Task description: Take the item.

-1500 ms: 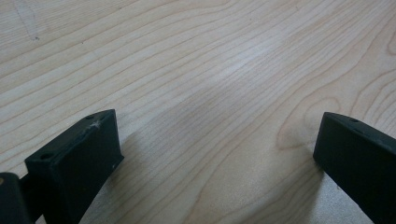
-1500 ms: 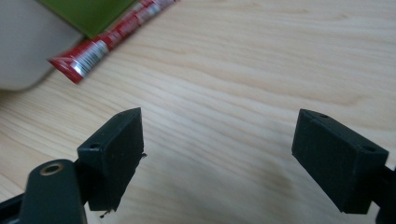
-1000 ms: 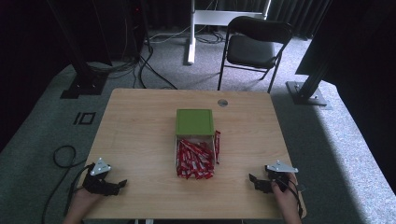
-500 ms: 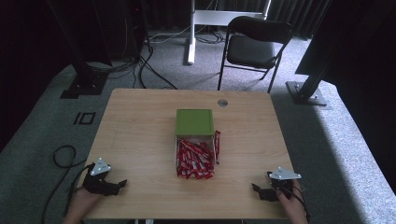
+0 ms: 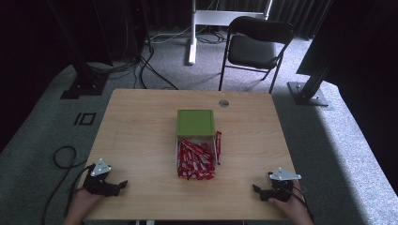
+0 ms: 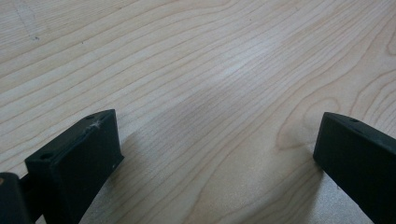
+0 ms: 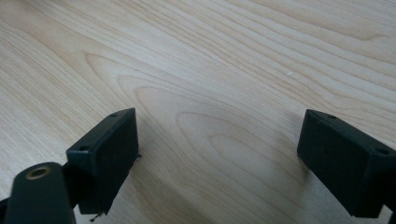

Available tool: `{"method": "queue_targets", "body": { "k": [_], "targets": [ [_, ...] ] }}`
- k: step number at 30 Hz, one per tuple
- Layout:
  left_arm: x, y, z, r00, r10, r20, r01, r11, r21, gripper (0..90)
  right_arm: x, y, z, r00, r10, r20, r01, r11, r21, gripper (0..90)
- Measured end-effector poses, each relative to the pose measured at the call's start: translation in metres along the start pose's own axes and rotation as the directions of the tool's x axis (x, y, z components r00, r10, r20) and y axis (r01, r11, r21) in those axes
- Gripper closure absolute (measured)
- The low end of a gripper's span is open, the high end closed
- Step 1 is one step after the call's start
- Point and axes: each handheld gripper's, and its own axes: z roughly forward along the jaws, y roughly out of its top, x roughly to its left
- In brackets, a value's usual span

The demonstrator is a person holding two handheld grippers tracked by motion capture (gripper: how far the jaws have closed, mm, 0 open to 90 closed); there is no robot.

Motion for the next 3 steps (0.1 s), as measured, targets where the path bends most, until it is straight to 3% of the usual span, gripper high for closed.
{"method": "queue_targets", "body": {
  "k": [3],
  "targets": [
    [0.0000,0.0000,0.0000,1.0000,0.001,-0.001,-0.001,1.0000,0.000,1.5,0.0000,0.0000,0.0000,1.0000,0.000,0.000,0.000,1.000,0.000,12.0]
  ]
}}
